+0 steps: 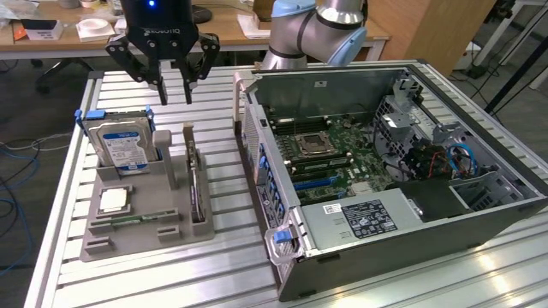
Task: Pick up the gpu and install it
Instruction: 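Pick up the gpu and move the gpu toward the slot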
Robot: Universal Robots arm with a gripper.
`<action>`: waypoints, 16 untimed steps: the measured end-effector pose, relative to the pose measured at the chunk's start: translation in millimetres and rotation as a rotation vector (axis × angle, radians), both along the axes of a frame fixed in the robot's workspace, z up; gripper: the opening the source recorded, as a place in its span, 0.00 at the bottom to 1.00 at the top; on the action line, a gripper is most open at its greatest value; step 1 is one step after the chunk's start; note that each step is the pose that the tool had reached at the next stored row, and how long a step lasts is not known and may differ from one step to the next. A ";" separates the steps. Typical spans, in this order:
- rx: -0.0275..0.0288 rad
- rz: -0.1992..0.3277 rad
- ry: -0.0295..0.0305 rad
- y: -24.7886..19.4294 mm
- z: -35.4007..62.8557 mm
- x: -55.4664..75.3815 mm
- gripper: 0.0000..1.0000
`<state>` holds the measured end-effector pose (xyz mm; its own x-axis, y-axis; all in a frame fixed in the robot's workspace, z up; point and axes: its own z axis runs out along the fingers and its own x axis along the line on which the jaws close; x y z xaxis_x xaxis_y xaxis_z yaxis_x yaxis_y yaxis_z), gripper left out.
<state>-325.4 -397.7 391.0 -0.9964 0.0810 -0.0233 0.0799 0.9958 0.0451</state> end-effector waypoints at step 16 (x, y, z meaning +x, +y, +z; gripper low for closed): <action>0.0000 0.000 0.0010 0.0 -3.1 3.7 0.42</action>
<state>-321.8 -397.7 387.9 -0.9965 0.0811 -0.0223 0.0800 0.9958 0.0450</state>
